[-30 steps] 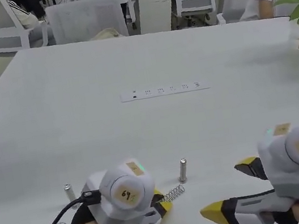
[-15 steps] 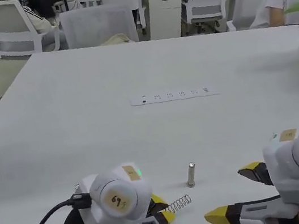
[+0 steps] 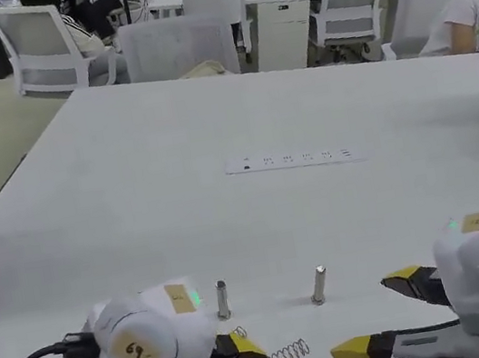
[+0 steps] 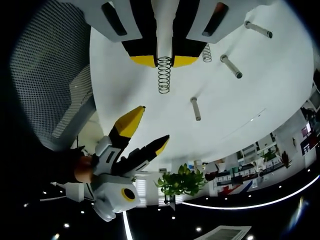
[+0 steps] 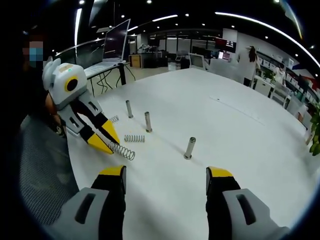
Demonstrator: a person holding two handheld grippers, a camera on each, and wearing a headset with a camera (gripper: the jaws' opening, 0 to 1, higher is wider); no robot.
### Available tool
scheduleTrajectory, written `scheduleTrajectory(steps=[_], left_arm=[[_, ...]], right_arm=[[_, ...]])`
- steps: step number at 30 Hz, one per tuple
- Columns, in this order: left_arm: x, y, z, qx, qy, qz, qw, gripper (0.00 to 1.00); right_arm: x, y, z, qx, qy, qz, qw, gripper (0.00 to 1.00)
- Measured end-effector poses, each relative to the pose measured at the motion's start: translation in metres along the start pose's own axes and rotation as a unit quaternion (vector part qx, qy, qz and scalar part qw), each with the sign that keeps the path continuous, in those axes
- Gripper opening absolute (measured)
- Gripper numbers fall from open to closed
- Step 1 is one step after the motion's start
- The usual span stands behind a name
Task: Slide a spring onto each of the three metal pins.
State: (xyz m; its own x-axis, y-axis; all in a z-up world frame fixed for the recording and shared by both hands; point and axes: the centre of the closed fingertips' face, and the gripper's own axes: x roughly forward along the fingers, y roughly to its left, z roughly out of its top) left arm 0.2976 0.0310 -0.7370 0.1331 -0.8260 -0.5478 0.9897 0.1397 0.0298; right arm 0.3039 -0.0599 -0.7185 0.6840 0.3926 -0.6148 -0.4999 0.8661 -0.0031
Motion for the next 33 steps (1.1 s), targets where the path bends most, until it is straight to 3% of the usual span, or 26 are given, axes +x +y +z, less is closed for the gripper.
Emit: scheduleTrajectory(steps=[6,11,19,27,33], left_arm=[[-0.015,0.0,-0.006,-0.007,-0.004,0.006,1.0,0.03],[-0.024,-0.006,-0.003,-0.003,-0.023,-0.003,0.9997,0.03],[-0.027,-0.01,0.006,0.005,-0.036,-0.006,0.9993,0.03],[-0.032,-0.018,0.017,0.02,-0.051,-0.016,0.9984,0.03],[-0.035,-0.021,0.02,0.024,-0.058,-0.018,0.9979,0.03]], right_arm=[[0.0,0.014,0.003,-0.017,-0.001,0.025,0.9995,0.61],[0.0,0.032,0.011,-0.028,-0.01,0.061,0.9977,0.56],[-0.001,0.05,0.015,-0.033,-0.016,0.103,0.994,0.46],[-0.002,0.075,0.023,-0.058,-0.023,0.156,0.9857,0.33],[0.002,0.087,0.021,-0.069,-0.011,0.185,0.9803,0.26]])
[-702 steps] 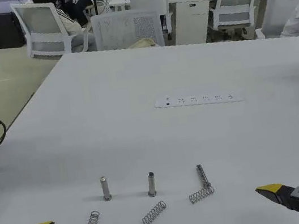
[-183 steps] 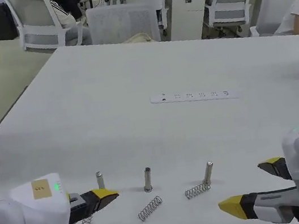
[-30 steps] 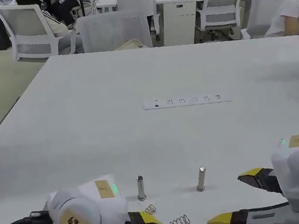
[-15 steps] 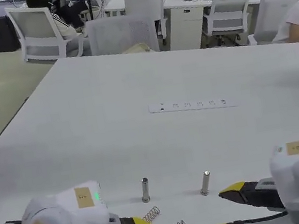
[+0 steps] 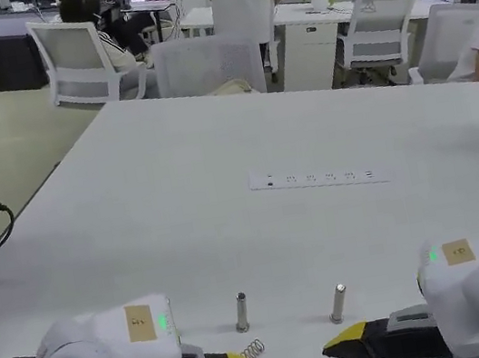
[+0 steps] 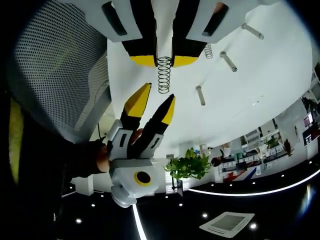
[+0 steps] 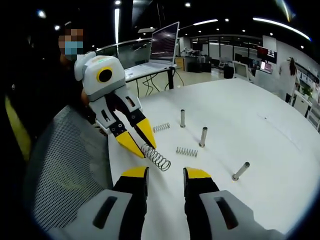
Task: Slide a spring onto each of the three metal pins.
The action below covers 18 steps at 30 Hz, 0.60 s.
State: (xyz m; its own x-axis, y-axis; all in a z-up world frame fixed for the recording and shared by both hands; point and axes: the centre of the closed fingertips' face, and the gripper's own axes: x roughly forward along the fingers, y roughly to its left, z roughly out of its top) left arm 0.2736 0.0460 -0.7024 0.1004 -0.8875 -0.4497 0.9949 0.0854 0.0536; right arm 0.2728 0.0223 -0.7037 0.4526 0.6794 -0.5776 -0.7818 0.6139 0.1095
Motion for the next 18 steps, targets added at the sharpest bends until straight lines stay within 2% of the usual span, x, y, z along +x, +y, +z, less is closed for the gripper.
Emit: scheduleTrajectory(steps=[6,15,18], left_arm=[[-0.001,-0.004,0.003,-0.001,-0.007,-0.005,1.0,0.03],[-0.004,-0.008,0.011,0.016,-0.027,-0.014,0.9994,0.03],[-0.005,-0.008,0.012,0.016,-0.03,-0.017,0.9993,0.03]], right_arm=[[0.004,0.004,0.002,0.003,0.0,0.016,0.9999,0.21],[0.003,0.013,0.004,0.013,-0.008,0.045,0.9989,0.12],[0.001,0.013,0.005,0.013,-0.011,0.045,0.9988,0.12]])
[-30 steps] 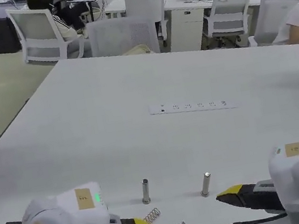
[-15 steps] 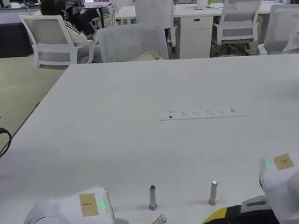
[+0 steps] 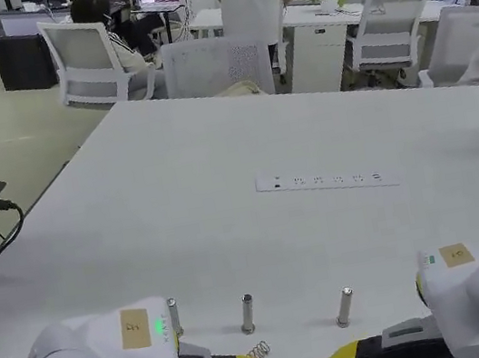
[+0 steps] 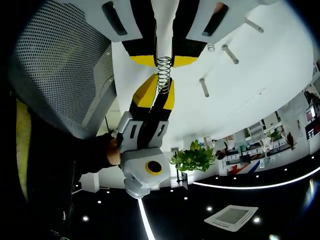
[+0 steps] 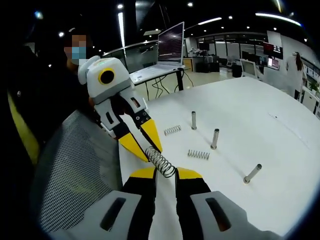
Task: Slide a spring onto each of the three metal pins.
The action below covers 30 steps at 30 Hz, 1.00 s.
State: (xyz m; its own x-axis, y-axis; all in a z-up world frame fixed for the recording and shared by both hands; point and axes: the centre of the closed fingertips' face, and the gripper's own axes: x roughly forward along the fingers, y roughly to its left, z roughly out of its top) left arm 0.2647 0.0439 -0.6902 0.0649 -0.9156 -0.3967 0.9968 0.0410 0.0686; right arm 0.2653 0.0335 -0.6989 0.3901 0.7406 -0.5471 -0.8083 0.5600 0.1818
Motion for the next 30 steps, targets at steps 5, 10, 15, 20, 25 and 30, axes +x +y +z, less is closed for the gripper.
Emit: scheduleTrajectory(steps=[5,10,15,20,25,30], left_arm=[[-0.001,-0.002,0.0,0.002,-0.003,-0.003,1.0,0.03],[0.001,-0.002,-0.002,0.005,0.001,-0.004,1.0,0.03],[0.001,0.001,-0.001,0.006,-0.001,0.0,1.0,0.02],[0.002,0.001,0.0,0.01,-0.003,-0.002,0.9999,0.02],[0.001,0.0,0.001,0.013,-0.005,-0.001,0.9999,0.02],[0.0,-0.002,0.002,0.024,-0.004,-0.003,0.9997,0.02]], right_arm=[[-0.001,0.003,0.001,-0.001,0.001,0.002,1.0,0.11],[-0.003,0.009,0.008,-0.011,0.002,0.004,0.9999,0.1],[-0.004,0.017,0.017,-0.028,0.005,0.015,0.9995,0.0],[-0.002,0.016,0.022,-0.037,0.013,0.007,0.9992,0.07],[-0.001,0.019,0.026,-0.062,0.027,0.009,0.9977,0.08],[0.0,0.022,0.028,-0.086,0.049,0.022,0.9949,0.08]])
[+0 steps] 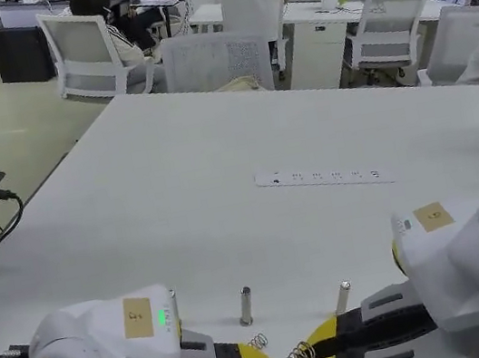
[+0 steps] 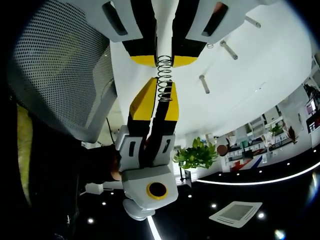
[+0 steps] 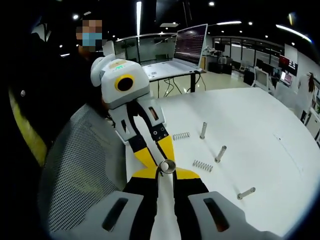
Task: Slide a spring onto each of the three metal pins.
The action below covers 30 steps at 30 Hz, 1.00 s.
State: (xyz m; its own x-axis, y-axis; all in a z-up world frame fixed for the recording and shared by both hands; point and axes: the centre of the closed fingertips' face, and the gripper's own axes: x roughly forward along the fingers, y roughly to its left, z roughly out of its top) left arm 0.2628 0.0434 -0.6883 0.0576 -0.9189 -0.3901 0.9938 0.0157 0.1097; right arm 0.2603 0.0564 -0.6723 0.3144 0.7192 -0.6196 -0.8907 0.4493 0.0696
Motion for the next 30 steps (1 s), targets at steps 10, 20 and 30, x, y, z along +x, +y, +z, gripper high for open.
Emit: scheduleTrajectory(steps=[10,20,30], left_arm=[[-0.0004,-0.0023,0.0016,-0.001,-0.002,-0.004,1.0,0.02],[-0.0007,-0.0012,0.0024,-0.007,-0.005,-0.003,1.0,0.02],[0.0021,-0.0012,0.0028,-0.013,-0.008,-0.005,0.9999,0.02]], right_arm=[[0.0061,0.0042,0.0017,-0.072,0.069,0.036,0.9944,0.1],[0.009,0.0058,-0.0018,-0.111,0.11,0.059,0.9859,0.09],[0.008,0.004,-0.0074,-0.131,0.135,0.066,0.98,0.09]])
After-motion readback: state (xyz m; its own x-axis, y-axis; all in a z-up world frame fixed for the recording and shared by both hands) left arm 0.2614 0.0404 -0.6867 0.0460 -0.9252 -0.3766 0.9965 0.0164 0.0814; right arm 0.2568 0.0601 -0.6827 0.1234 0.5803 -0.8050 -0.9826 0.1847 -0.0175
